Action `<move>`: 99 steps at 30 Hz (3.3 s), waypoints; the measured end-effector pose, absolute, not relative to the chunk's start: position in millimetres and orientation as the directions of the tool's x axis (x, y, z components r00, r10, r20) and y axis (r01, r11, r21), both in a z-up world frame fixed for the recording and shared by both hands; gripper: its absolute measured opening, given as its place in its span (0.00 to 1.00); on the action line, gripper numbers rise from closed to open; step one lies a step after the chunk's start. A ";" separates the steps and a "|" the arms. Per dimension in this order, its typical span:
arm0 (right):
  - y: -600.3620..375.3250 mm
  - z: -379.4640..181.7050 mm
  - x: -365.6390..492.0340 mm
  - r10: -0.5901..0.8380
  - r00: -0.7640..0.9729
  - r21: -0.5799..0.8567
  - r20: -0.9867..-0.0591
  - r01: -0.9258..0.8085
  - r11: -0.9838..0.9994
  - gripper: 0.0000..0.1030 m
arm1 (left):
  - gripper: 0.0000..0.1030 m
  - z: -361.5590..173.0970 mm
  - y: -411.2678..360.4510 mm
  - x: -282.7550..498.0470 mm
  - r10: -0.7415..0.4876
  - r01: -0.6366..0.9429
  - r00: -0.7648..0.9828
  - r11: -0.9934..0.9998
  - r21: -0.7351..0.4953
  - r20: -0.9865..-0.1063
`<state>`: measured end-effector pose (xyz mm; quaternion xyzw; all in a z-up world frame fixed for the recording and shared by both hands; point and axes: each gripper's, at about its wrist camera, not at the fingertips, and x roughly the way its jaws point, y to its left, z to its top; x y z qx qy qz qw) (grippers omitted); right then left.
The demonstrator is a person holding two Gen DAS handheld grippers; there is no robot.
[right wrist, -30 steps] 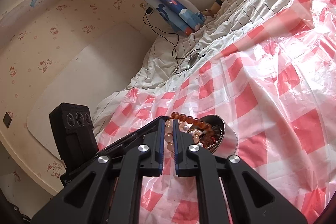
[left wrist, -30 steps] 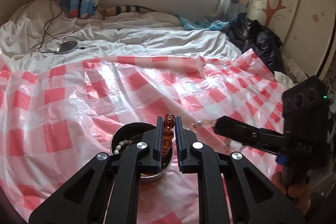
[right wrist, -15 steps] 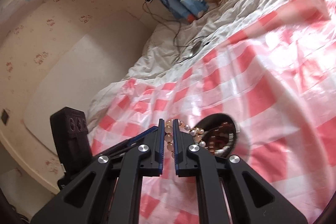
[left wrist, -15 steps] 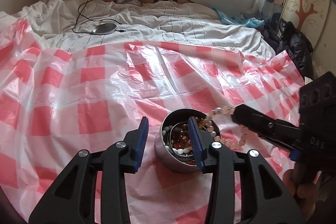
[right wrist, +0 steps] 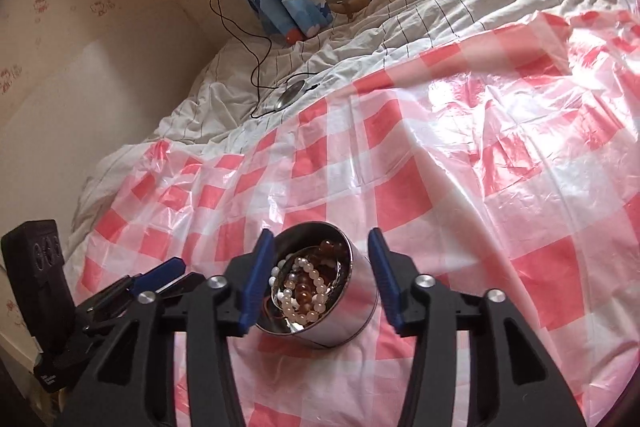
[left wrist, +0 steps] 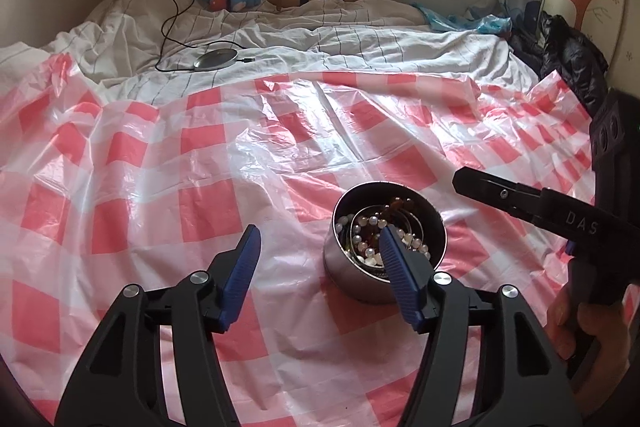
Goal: Organize jewelry
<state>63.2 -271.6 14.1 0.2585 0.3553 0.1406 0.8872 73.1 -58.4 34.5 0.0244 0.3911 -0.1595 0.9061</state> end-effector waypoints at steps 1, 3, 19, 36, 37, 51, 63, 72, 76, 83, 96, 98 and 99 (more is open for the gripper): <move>-271.3 15.3 63.5 0.428 0.708 0.548 -0.562 -0.070 0.834 0.50 | 0.58 34.5 -58.7 71.8 -0.261 0.307 0.647 0.949 -0.069 -0.717; -267.4 17.3 62.1 0.410 0.708 0.515 -0.574 -0.077 0.854 0.55 | 0.60 34.6 -58.9 69.8 -0.247 0.304 0.653 0.951 -0.051 -0.716; -272.3 29.4 21.5 0.275 0.738 0.399 -0.616 -0.008 0.917 0.74 | 0.84 37.6 -58.3 37.0 -0.168 0.267 0.691 0.963 0.033 -0.703; -257.2 16.1 -86.0 0.148 0.699 0.219 -0.700 0.012 0.976 0.90 | 0.93 18.8 -37.5 -29.8 -0.145 0.224 0.648 0.975 0.005 -0.747; -255.9 16.4 -87.3 0.148 0.701 0.218 -0.698 0.011 0.976 0.91 | 0.93 17.4 -36.7 -35.0 -0.141 0.223 0.647 0.975 0.009 -0.749; -256.8 10.6 -86.0 0.137 0.693 0.240 -0.708 0.054 0.969 0.93 | 0.93 -3.3 -45.6 -55.5 -0.121 0.206 0.607 0.979 0.008 -0.785; -250.5 3.5 -75.8 0.122 0.671 0.214 -0.731 0.055 0.975 0.93 | 0.93 -12.8 -44.3 -41.3 -0.121 0.173 0.584 0.985 -0.022 -0.803; -244.1 1.4 -72.9 0.097 0.668 0.170 -0.738 0.045 0.984 0.93 | 0.93 -14.3 -50.1 -40.8 -0.122 0.191 0.581 0.982 -0.010 -0.805; -244.6 1.9 -73.4 0.085 0.673 0.163 -0.734 0.054 0.985 0.93 | 0.93 -15.2 -49.1 -40.3 -0.121 0.184 0.578 0.983 -0.015 -0.807; -243.2 5.1 -74.9 0.052 0.688 0.124 -0.723 0.054 0.991 0.93 | 0.93 -15.4 -47.2 -39.9 -0.117 0.177 0.580 0.984 -0.015 -0.806; -241.5 4.6 -74.0 -0.017 0.690 0.054 -0.724 0.082 0.995 0.93 | 0.93 -12.5 -45.6 -40.9 -0.125 0.171 0.583 0.985 -0.029 -0.803; -239.4 5.2 -74.3 -0.034 0.692 0.033 -0.721 0.084 0.996 0.93 | 0.93 -12.8 -45.0 -40.8 -0.127 0.171 0.579 0.985 -0.033 -0.805; -238.5 5.9 -74.5 -0.040 0.694 0.026 -0.719 0.084 0.996 0.93 | 0.93 -12.8 -44.4 -40.7 -0.131 0.170 0.578 0.985 -0.037 -0.805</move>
